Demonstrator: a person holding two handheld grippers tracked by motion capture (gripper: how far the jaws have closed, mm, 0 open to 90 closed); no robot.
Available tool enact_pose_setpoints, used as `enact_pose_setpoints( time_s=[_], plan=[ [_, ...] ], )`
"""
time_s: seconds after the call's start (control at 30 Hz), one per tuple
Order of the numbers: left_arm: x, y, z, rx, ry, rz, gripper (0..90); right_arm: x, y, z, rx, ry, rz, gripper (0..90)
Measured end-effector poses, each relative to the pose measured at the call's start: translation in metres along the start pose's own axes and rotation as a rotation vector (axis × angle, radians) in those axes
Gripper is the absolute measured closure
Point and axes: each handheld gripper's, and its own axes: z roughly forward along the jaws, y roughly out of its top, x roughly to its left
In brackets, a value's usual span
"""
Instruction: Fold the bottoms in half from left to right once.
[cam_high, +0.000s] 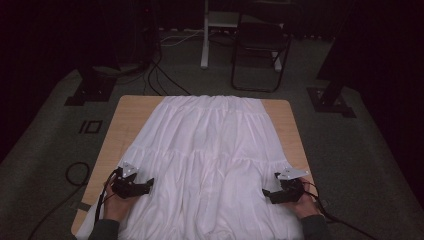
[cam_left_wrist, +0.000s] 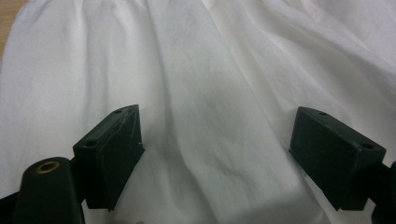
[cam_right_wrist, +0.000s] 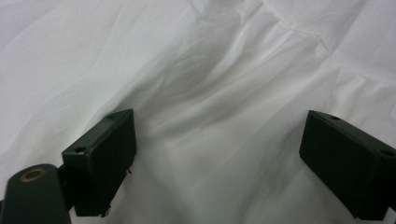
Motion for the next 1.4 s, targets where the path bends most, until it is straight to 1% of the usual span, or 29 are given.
enact_pose_setpoints(
  time_s=[0.07,0.17,0.2,0.23,0.27,0.3,0.33,0.37,0.4,0.43,0.5,0.53,0.6,0.63,0.67,0.7,0.73,0.77,0.8,0.87,0.9,0.97,1.03,1.13,1.3,1.4],
  plan=[
    [0.0,0.0,0.0,-0.004,0.008,-0.005,18.8,0.0,0.0,0.0,-0.001,-0.002,-0.001,10.4],
    [0.001,0.0,-0.002,-0.013,0.006,-0.003,25.6,0.0,0.0,0.0,-0.001,-0.002,-0.001,10.4],
    [0.001,0.0,-0.004,-0.017,-0.006,0.001,32.5,0.0,0.0,0.0,-0.001,-0.002,-0.001,10.4],
    [0.001,0.0,-0.004,-0.017,-0.006,0.001,36.2,0.0,0.0,0.0,-0.001,-0.002,-0.001,10.4],
    [0.003,0.001,-0.009,-0.035,-0.02,-0.013,36.2,0.0,0.0,0.0,-0.001,-0.002,-0.001,10.5],
    [0.004,0.002,-0.013,-0.046,-0.022,-0.017,35.5,0.0,0.0,0.0,-0.001,-0.002,-0.001,10.5],
    [0.006,0.003,-0.019,-0.074,-0.02,-0.025,34.1,0.0,0.0,0.0,-0.001,-0.002,-0.001,10.5],
    [0.009,0.004,-0.024,-0.093,-0.008,-0.033,31.5,0.0,0.0,0.0,0.0,-0.002,0.0,10.5],
    [0.011,0.004,-0.028,-0.099,0.007,-0.041,28.8,0.0,0.0,0.0,0.0,-0.002,0.0,10.5],
    [0.016,0.003,-0.032,-0.101,0.037,-0.054,27.6,0.0,0.0,0.0,0.0,-0.001,0.0,10.5],
    [0.027,-0.002,-0.038,-0.09,0.094,-0.083,21.1,0.0,0.0,0.0,-0.001,-0.001,0.0,10.5],
    [0.032,-0.004,-0.039,-0.076,0.111,-0.1,16.2,0.0,0.0,0.0,-0.001,-0.001,0.0,10.6],
    [0.047,-0.012,-0.039,-0.039,0.169,-0.134,12.0,0.0,0.0,0.0,-0.001,-0.001,0.0,10.5],
    [0.051,-0.014,-0.039,-0.028,0.186,-0.145,9.8,0.0,0.0,0.0,-0.001,-0.001,0.0,10.5],
    [0.059,-0.017,-0.039,-0.02,0.18,-0.174,9.6,0.0,0.0,0.0,-0.001,-0.001,0.0,10.5],
    [0.059,-0.017,-0.039,-0.02,0.18,-0.174,9.6,0.0,0.0,0.0,-0.001,-0.001,0.0,10.5],
    [0.065,-0.022,-0.037,-0.006,0.166,-0.21,9.6,0.0,0.0,0.0,-0.001,-0.001,0.0,10.6],
    [0.067,-0.024,-0.036,0.006,0.161,-0.217,9.6,0.0,0.0,0.0,-0.001,-0.001,0.001,10.5],
    [0.067,-0.026,-0.035,0.021,0.147,-0.219,9.6,0.0,0.0,0.0,-0.001,-0.001,0.0,10.5],
    [0.064,-0.028,-0.033,0.044,0.146,-0.206,9.6,0.0,0.0,0.0,-0.001,-0.001,0.001,10.5],
    [0.063,-0.028,-0.033,0.046,0.147,-0.201,9.2,0.0,0.0,0.0,-0.001,-0.001,0.0,10.5],
    [0.058,-0.028,-0.033,0.051,0.132,-0.191,9.2,0.0,0.0,0.0,-0.001,-0.001,0.0,10.5],
    [0.048,-0.027,-0.033,0.075,0.133,-0.153,9.2,0.0,0.0,0.0,-0.001,-0.001,0.0,10.5],
    [0.033,-0.025,-0.032,0.084,0.106,-0.123,9.2,0.0,0.0,0.0,-0.001,-0.002,0.0,10.5],
    [0.022,-0.027,-0.034,0.088,0.076,-0.092,9.2,0.001,0.0,0.0,-0.001,-0.002,-0.003,11.0],
    [0.018,-0.029,-0.036,0.079,0.063,-0.075,10.2,0.003,-0.001,-0.002,-0.019,0.002,-0.002,22.4]
  ],
)
